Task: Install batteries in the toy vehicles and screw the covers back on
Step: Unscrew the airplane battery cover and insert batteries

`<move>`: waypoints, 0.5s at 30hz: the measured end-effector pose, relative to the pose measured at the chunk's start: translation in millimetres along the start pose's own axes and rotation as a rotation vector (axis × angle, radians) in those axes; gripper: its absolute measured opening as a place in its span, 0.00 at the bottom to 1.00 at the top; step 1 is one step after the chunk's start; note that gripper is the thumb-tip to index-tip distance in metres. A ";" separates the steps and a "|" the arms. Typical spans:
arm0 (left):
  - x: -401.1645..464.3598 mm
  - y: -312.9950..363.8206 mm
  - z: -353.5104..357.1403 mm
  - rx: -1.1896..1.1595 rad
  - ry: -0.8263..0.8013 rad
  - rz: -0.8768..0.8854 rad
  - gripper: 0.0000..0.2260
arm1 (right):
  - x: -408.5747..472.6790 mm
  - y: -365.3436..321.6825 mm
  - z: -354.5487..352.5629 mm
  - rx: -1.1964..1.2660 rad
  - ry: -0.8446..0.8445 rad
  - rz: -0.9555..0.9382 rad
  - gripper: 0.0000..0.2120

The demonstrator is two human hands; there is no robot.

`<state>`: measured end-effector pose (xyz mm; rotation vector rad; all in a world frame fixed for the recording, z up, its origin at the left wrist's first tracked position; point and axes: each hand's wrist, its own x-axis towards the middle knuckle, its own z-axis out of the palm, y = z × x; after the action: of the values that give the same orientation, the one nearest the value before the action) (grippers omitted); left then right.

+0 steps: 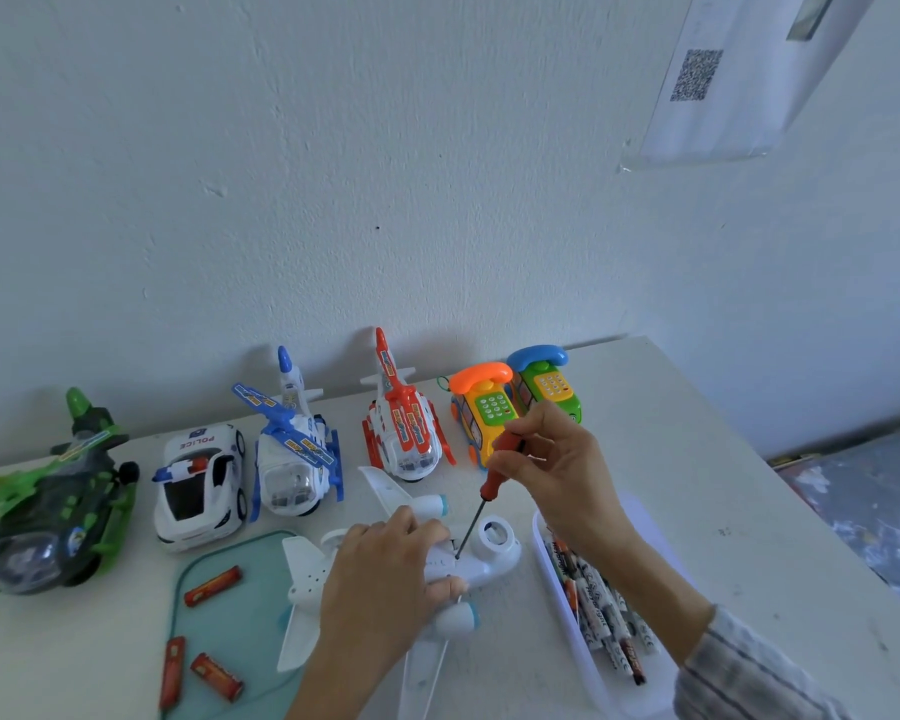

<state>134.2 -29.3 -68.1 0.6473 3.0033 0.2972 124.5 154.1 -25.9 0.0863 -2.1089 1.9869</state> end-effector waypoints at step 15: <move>-1.4 0.3 3.4 -0.038 0.074 0.034 0.22 | -19.9 -0.1 11.4 0.076 -0.011 -0.110 0.12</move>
<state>136.0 -29.1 -71.3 0.6998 3.0507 0.3867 142.3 140.3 -30.6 0.2228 -1.9897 2.0060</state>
